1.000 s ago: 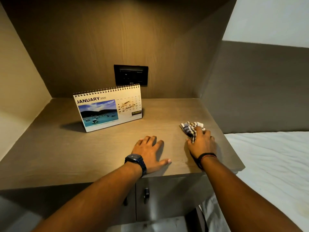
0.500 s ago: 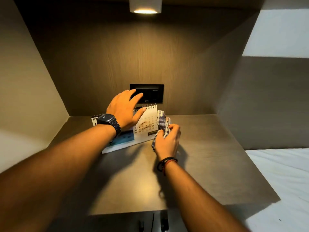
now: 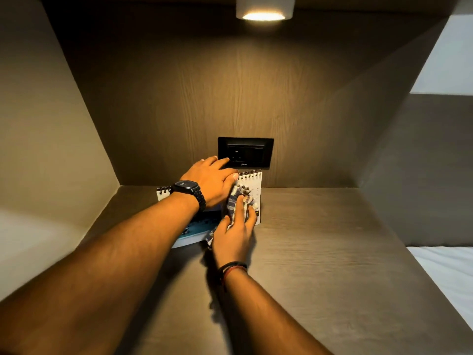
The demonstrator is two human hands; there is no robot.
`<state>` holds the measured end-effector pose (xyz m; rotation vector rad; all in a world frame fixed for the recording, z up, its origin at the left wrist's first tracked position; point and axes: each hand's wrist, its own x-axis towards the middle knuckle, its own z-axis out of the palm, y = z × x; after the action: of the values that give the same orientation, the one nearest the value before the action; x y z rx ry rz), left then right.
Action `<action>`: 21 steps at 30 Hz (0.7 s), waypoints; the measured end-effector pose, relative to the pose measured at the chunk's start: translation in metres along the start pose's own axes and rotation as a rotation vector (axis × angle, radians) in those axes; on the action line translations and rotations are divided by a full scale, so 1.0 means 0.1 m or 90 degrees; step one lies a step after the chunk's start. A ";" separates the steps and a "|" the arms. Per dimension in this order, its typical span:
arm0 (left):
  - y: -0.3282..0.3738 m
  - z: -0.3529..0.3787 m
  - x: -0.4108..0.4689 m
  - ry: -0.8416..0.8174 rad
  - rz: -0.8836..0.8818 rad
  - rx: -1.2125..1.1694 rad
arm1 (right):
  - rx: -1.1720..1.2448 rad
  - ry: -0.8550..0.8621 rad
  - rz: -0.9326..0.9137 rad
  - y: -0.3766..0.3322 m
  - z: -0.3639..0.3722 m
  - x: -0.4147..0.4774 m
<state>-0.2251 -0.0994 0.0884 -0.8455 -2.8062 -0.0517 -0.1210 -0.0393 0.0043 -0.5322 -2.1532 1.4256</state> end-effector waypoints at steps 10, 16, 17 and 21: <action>-0.03 0.04 0.01 0.008 0.001 -0.005 | 0.080 0.069 0.130 -0.06 0.04 0.15; -0.04 0.07 0.03 0.013 -0.001 -0.004 | -0.030 -0.039 0.079 0.09 0.05 -0.17; -0.04 0.08 0.03 0.014 -0.002 -0.004 | -0.021 -0.032 0.091 0.09 0.03 -0.13; -0.05 0.07 0.03 0.008 -0.003 -0.011 | 0.078 0.046 0.156 -0.05 0.01 0.09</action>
<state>-0.2311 -0.1011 0.0821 -0.8388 -2.8002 -0.0816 -0.1293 -0.0369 0.0102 -0.8114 -1.9812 1.6290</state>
